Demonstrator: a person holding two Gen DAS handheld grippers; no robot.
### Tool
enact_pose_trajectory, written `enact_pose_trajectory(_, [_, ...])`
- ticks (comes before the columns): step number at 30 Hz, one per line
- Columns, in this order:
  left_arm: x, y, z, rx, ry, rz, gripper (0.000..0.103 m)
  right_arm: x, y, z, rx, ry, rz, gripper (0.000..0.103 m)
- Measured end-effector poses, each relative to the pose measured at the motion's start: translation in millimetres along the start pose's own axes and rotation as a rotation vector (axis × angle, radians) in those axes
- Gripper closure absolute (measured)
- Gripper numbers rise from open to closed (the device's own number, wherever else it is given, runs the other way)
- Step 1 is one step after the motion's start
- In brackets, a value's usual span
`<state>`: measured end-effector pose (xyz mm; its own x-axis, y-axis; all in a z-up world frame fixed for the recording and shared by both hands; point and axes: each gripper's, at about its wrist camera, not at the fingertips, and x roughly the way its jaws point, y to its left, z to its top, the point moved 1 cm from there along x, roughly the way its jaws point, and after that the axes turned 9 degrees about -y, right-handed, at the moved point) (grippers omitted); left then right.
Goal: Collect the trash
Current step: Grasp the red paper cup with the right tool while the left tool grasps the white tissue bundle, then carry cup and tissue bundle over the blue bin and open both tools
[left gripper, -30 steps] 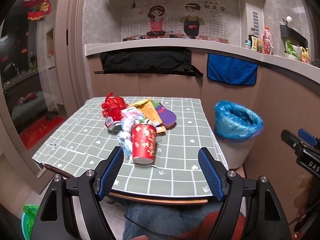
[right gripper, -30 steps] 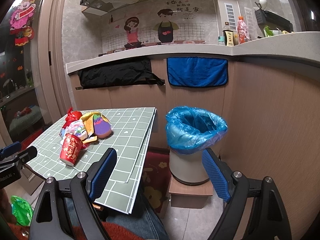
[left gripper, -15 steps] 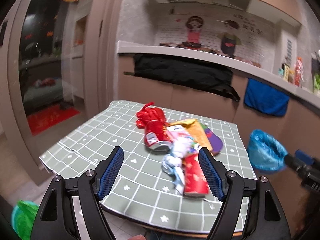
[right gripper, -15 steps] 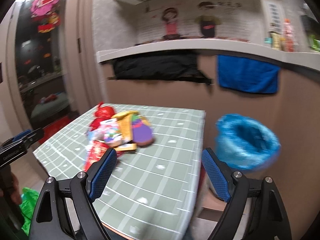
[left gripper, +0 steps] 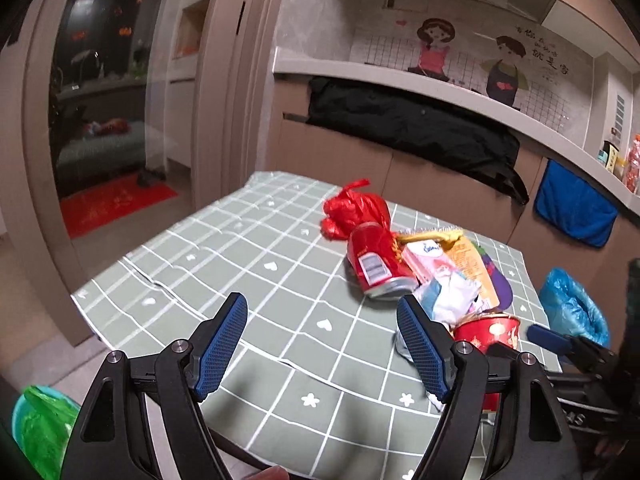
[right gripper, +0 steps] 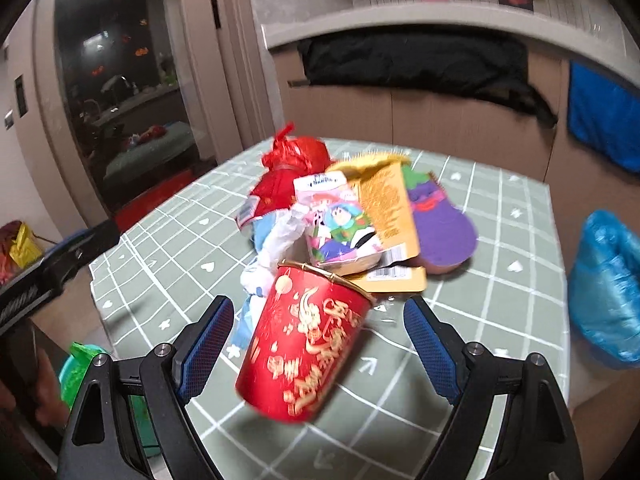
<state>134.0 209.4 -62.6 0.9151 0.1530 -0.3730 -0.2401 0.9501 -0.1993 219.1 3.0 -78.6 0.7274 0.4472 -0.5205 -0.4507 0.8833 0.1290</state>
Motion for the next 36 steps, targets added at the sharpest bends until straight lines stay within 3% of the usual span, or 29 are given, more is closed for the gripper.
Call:
enact_pose_trajectory(1, [4.7, -0.5, -2.5, -0.010, 0.015, -0.012, 0.026, 7.7, -1.6, -0.2, 0.013, 0.021, 0.007, 0.020])
enact_pose_trajectory(3, [11.4, -7.2, -6.2, -0.017, 0.046, -0.032, 0.026, 17.0, -7.5, -1.0, 0.029, 0.056, 0.025, 0.042])
enact_pose_trajectory(5, [19.4, -15.5, -9.7, -0.010, 0.081, -0.066, 0.026, 12.2, -15.4, 1.0, 0.040, 0.047, 0.062, 0.044])
enact_pose_trajectory(10, [34.8, -51.0, -15.3, 0.025, 0.115, -0.150, 0.029, -26.4, -60.3, 13.8, 0.067, -0.056, -0.045, 0.044])
enact_pose_trajectory(17, [71.4, -82.6, -26.7, 0.001, 0.203, -0.190, 0.038, -67.1, -112.6, 23.5, 0.110, -0.124, -0.175, 0.044])
enact_pose_trajectory(23, [91.2, -97.3, -37.9, 0.009, 0.255, -0.185, 0.047, -71.8, -123.0, 14.8, 0.121, -0.109, -0.188, 0.044])
enact_pose_trajectory(27, [96.3, -91.2, -34.5, -0.032, 0.257, -0.172, 0.068, -69.4, -125.6, 9.2, 0.134, -0.096, -0.171, 0.044])
enact_pose_trajectory(36, [77.3, -94.0, -22.3, 0.039, 0.192, -0.128, 0.071, -76.4, -131.6, 6.2, 0.141, -0.101, -0.147, 0.044])
